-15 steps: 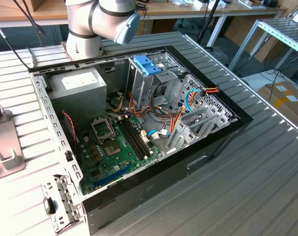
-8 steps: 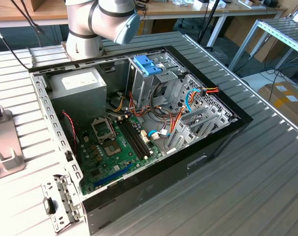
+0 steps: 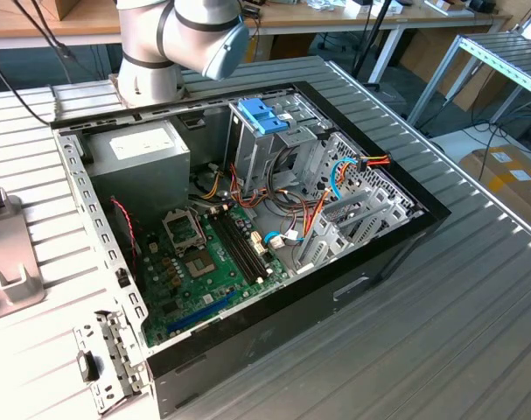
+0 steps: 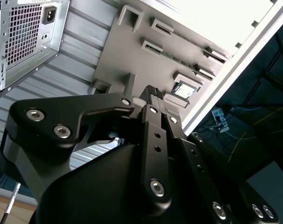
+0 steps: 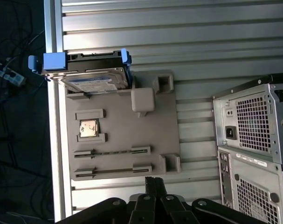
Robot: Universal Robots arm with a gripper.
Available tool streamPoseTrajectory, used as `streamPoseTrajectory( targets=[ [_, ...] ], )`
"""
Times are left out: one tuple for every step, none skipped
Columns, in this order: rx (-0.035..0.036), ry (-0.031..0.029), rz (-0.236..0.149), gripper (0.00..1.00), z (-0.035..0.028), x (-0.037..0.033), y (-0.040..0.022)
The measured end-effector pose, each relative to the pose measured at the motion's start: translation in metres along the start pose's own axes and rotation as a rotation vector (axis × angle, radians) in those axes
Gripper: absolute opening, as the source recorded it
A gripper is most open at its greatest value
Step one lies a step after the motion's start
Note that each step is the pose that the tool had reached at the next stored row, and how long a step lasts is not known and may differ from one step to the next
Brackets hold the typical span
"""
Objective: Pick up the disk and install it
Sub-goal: 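Reach for the disk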
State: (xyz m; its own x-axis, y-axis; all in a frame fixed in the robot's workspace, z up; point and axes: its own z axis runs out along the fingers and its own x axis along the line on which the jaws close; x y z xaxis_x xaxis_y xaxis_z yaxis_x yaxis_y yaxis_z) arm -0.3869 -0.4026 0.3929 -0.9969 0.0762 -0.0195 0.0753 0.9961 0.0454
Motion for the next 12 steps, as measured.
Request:
streamPoseTrajectory(
  targets=[
    [0.0000,0.0001,0.000,0.11,0.0000,0.0010,-0.0001],
    [0.0001,0.0001,0.000,0.11,-0.0001,0.0021,-0.0002],
    [0.0000,0.0000,0.000,0.11,-0.0001,0.0031,-0.0002],
    [0.0000,0.0001,0.000,0.11,-0.0001,0.0050,-0.0004],
    [0.0000,0.0000,0.000,0.11,-0.0001,0.0060,-0.0005],
    [0.0000,0.0001,0.000,0.11,-0.0001,0.0071,-0.0005],
    [0.0000,0.0001,0.000,0.11,-0.0002,0.0079,-0.0006],
    [0.0001,0.0001,0.000,0.11,-0.0002,0.0089,-0.0007],
    [0.0000,0.0001,0.000,0.11,-0.0002,0.0103,-0.0008],
    [0.0001,0.0001,0.000,0.11,-0.0003,0.0120,-0.0009],
    [0.0000,0.0000,0.000,0.11,-0.0002,0.0136,-0.0010],
    [0.0000,0.0000,0.000,0.11,-0.0002,0.0144,-0.0011]
  ],
)
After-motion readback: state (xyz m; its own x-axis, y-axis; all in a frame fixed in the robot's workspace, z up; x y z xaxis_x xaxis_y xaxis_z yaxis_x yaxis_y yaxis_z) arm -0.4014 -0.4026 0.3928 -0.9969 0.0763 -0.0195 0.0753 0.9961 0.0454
